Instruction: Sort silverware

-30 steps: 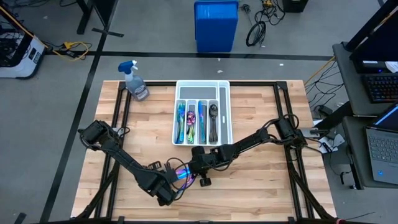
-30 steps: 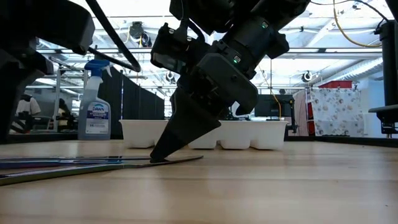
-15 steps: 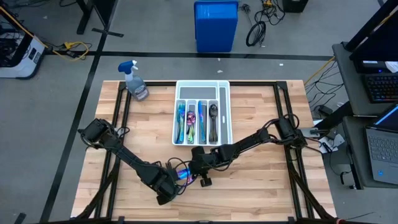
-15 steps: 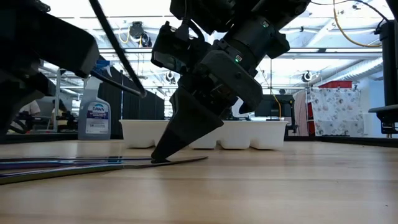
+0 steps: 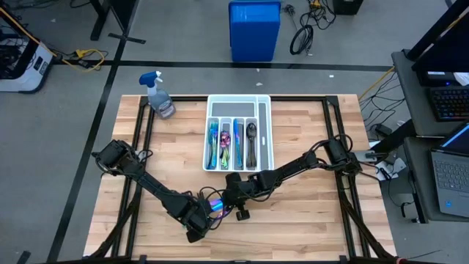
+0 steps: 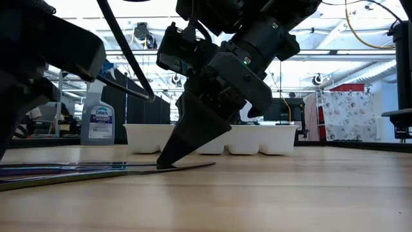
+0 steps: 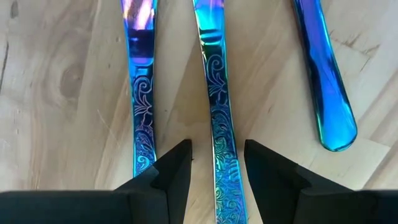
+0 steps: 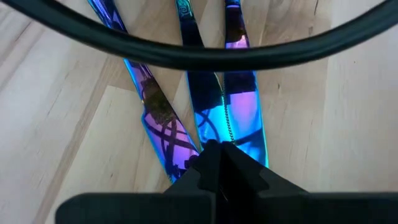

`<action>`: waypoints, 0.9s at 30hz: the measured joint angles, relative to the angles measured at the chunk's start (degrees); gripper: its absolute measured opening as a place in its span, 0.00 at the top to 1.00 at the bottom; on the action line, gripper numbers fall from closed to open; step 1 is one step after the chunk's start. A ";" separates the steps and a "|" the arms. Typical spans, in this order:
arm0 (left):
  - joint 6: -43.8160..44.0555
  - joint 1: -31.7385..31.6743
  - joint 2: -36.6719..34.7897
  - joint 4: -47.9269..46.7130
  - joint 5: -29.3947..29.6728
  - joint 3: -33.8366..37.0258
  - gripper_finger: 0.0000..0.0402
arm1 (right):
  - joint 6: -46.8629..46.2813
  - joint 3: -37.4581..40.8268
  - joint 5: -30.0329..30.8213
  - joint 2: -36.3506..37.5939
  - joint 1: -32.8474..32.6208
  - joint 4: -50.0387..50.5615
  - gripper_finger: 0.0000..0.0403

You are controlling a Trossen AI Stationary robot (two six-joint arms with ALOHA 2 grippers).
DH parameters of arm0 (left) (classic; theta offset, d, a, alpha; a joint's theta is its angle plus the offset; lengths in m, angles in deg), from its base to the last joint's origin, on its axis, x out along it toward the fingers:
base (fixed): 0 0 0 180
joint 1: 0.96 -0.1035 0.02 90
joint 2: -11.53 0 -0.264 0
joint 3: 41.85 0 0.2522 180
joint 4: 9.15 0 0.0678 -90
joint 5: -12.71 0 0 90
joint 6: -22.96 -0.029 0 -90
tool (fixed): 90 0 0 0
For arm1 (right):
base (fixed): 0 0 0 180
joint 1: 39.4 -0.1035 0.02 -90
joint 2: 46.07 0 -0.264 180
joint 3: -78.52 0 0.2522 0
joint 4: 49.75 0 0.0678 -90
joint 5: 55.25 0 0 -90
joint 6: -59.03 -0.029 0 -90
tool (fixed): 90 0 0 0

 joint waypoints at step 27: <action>2.55 -0.09 -0.11 3.69 -1.24 3.89 0.99 | -0.02 0.00 -0.05 -0.02 -0.07 -0.09 1.00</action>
